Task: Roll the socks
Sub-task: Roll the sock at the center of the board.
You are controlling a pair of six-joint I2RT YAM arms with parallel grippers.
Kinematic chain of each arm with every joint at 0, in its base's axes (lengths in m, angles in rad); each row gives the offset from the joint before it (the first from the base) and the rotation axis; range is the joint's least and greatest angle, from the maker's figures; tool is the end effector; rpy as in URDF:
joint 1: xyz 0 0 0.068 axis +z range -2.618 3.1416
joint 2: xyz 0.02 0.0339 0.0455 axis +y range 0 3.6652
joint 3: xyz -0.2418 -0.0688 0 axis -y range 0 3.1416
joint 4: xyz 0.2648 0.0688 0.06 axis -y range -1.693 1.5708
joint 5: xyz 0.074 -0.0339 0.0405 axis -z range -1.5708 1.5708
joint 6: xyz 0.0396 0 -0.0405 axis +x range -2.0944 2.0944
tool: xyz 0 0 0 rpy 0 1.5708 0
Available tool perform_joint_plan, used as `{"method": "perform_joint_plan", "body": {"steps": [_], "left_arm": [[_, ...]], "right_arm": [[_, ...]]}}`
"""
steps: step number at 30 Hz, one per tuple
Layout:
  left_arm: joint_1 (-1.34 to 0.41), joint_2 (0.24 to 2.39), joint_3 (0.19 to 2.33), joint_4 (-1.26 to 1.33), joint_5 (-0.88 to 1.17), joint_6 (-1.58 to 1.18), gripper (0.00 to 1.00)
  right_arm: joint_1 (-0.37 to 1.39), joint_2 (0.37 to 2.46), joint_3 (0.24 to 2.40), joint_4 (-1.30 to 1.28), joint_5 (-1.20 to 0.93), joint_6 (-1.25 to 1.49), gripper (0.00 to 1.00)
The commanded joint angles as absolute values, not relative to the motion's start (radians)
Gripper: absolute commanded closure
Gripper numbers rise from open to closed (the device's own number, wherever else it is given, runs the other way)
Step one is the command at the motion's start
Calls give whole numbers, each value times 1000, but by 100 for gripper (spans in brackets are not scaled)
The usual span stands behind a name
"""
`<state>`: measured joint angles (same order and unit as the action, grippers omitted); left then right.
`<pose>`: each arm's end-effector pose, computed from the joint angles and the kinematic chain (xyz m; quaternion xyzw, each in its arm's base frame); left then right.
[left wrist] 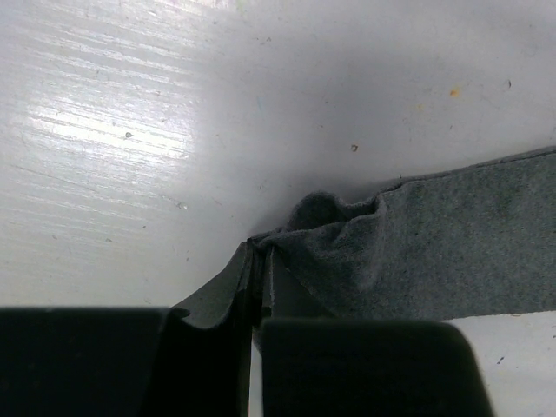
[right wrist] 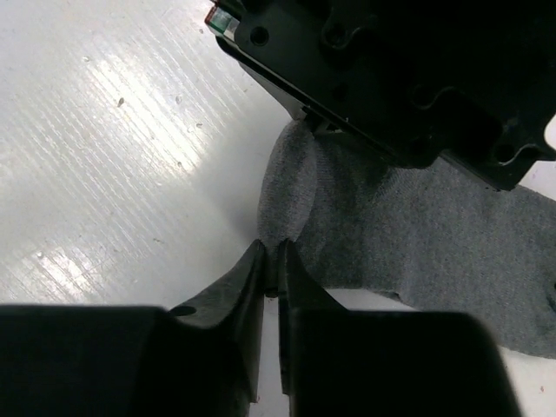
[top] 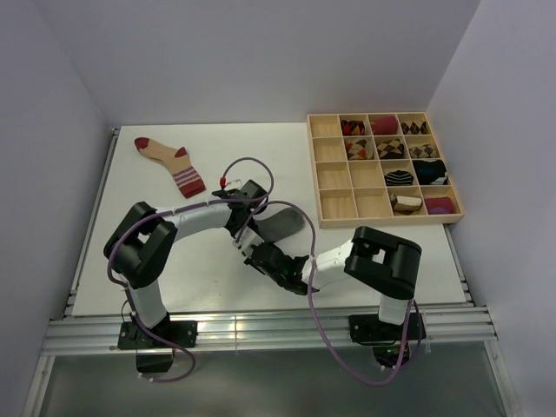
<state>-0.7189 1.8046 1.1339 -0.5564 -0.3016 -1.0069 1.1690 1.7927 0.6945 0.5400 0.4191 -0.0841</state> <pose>0.2775 -0.2272 0.1259 -0.1652 0.9603 -0.0322 0.2224 0.1480 0.3072 0.0826 -0.4199 0.7521 0.0891 0.5002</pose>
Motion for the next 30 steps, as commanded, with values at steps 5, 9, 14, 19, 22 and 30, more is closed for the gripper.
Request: {"method": "perform_joint_plan", "body": {"steps": [5,9,14,19,22,30], "left_arm": [[-736,1795,1103,-538,-299,-1026,88],[-715,1738,1065,-509,-314,-1063,68],[-666,1614,988,-476,-344,-1152,56],[-638,1459,899,-404,-383,-1250,29],[-615,1355,806,-348,-388,-1290,22],[-609,1232,635,-95,-284,-1221,21]], "right_arm": [[1115,1789,706,546,318,-32,100],[1033,1706,678,502,117,41,100],[893,1666,693,440,-194,149,100],[743,1762,765,414,-562,276,100],[681,1816,781,451,-669,365,100],[566,1905,672,789,-819,780,100]]}}
